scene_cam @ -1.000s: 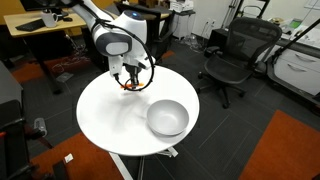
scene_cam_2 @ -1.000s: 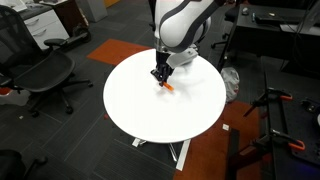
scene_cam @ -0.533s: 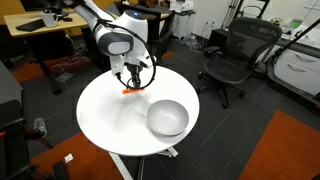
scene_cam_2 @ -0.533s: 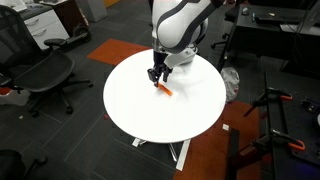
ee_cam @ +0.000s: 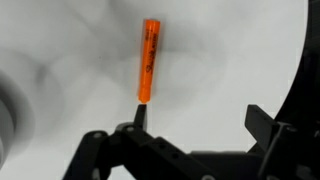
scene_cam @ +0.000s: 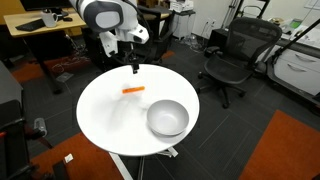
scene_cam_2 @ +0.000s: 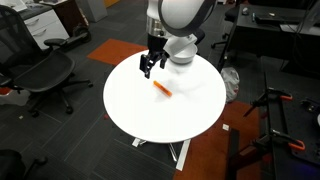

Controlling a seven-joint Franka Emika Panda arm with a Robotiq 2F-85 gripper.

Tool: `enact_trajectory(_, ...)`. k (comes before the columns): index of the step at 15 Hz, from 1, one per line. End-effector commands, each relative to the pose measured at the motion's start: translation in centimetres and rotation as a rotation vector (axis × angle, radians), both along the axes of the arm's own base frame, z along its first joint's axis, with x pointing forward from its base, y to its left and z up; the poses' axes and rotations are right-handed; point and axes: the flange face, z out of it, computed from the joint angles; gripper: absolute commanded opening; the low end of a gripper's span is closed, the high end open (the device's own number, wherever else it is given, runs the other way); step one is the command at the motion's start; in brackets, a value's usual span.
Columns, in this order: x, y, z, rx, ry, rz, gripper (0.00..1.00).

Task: Remove the maker from the bowl and put it on the table

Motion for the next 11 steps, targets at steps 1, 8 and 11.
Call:
enact_trajectory(1,-3.0,0.9,4.3,-0.037,-0.047,0.044,1.00)
enact_trajectory(8,-3.3,1.0,6.6,-0.030,-0.059,0.052,1.00)
enact_trajectory(11,-3.6,1.0,6.5,-0.030,-0.055,0.052,1.00)
